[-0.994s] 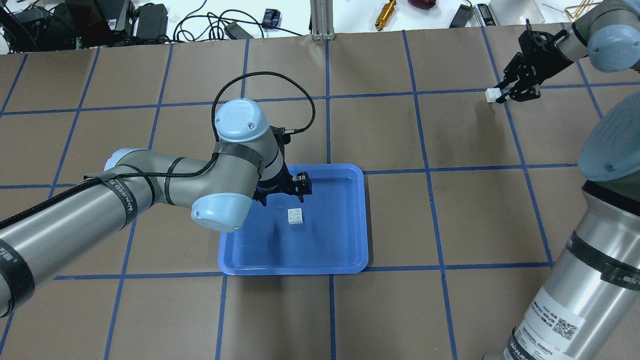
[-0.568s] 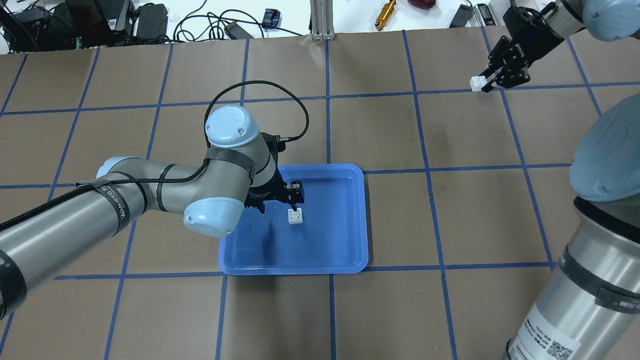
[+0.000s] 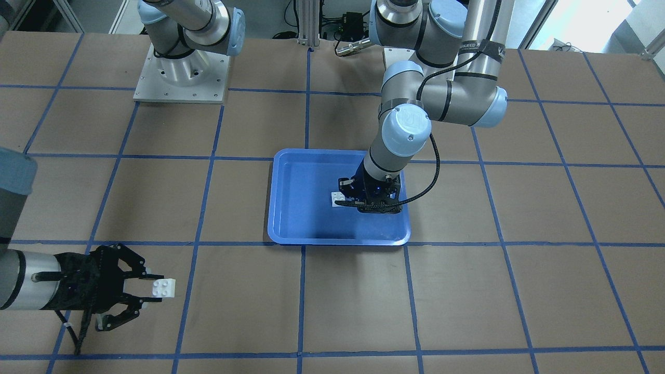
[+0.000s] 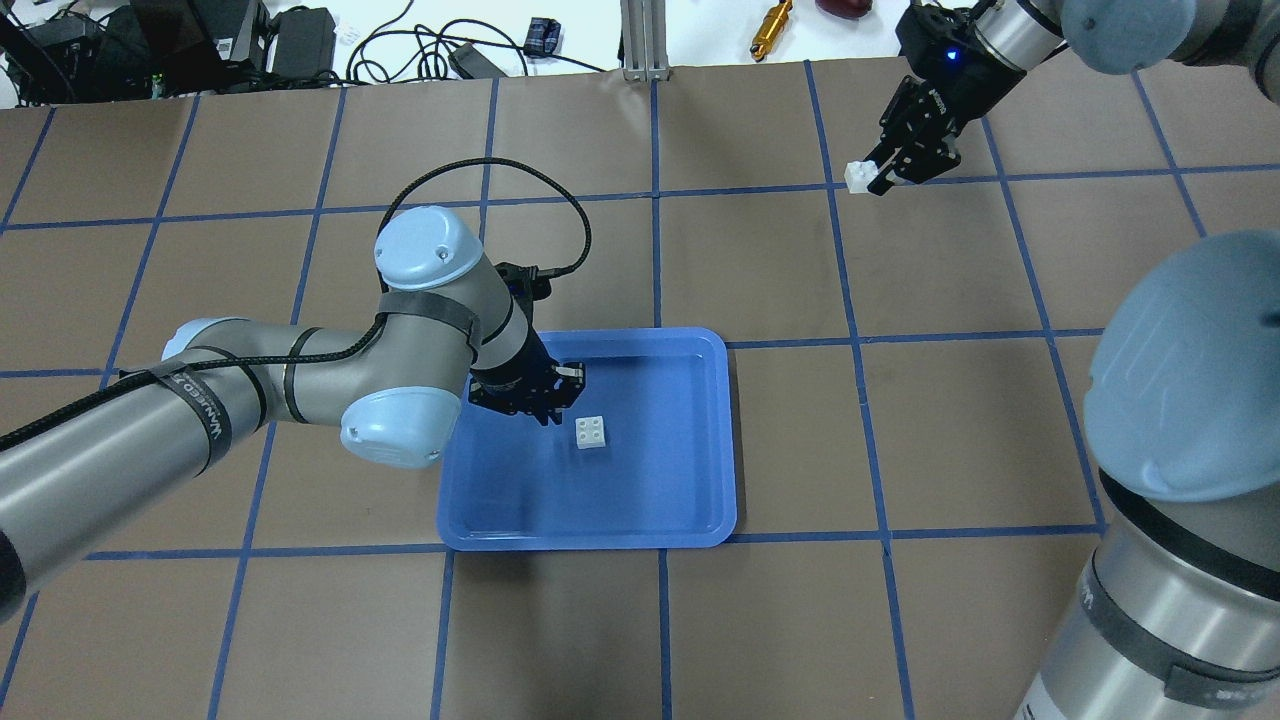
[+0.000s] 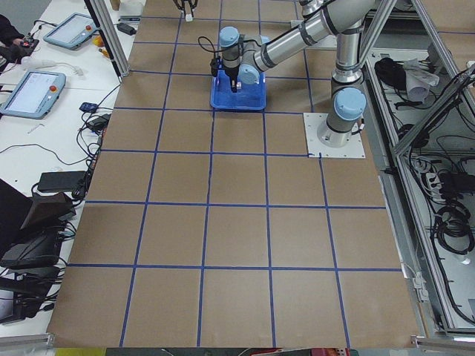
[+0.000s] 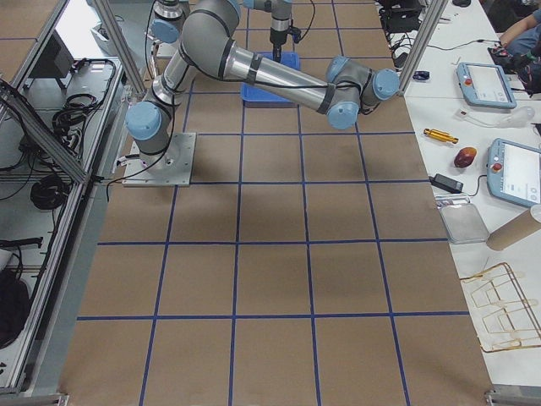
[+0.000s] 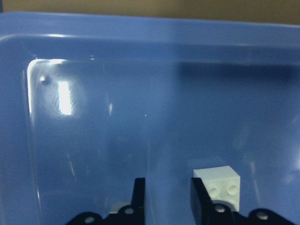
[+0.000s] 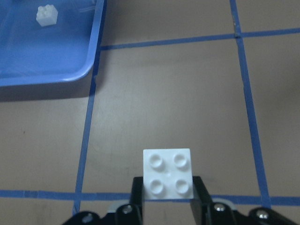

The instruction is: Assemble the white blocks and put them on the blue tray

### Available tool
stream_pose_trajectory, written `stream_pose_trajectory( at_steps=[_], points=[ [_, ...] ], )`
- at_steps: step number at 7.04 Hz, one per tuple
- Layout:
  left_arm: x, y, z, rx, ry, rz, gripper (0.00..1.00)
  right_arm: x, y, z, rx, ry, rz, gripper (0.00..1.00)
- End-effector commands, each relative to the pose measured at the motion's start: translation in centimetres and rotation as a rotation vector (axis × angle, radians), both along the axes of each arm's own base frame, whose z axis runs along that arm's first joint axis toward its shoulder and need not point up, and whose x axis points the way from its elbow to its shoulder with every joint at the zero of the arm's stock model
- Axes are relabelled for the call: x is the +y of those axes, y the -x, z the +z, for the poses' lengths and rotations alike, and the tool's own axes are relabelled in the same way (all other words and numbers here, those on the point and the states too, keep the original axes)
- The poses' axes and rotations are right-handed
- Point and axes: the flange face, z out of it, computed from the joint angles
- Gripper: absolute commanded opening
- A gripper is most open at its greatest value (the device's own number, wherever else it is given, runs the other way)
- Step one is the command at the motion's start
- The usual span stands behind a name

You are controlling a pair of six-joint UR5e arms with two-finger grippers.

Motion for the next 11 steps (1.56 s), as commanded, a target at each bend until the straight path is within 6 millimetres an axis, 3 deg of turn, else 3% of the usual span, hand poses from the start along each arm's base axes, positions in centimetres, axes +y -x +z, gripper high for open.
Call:
stream_pose_trajectory(
  at_steps=[1, 2, 3, 5, 7, 8, 11],
  points=[
    [1.0, 0.5, -0.9, 0.007, -0.025, -0.004, 0.00, 2.4, -7.0, 0.7, -0.013, 0.020, -0.032, 0.00],
    [1.6, 0.7, -1.3, 0.005, -0.037, -0.007, 0.00, 4.3, -8.8, -0.6, -0.014, 0.048, -0.032, 0.00],
    [1.8, 0.7, -1.5, 0.005, -0.040, -0.011, 0.00, 6.1, -9.2, -2.9, -0.015, 0.089, -0.071, 0.00],
    [1.8, 0.7, -1.4, 0.007, -0.036, -0.016, 0.00, 13.5, -12.4, -4.9, -0.011, 0.142, -0.096, 0.00],
    [1.1, 0.6, -1.6, 0.052, -0.031, -0.006, 0.00, 18.5, -14.6, -6.5, -0.052, 0.209, -0.116, 0.00],
    [1.1, 0.5, -1.6, 0.055, -0.035, -0.003, 0.00, 19.7, -15.3, -7.2, -0.077, 0.221, -0.108, 0.00],
    [1.3, 0.5, -1.5, 0.056, -0.036, 0.003, 0.00, 22.9, -21.0, -8.1, -0.097, 0.165, -0.106, 0.00]
  ],
)
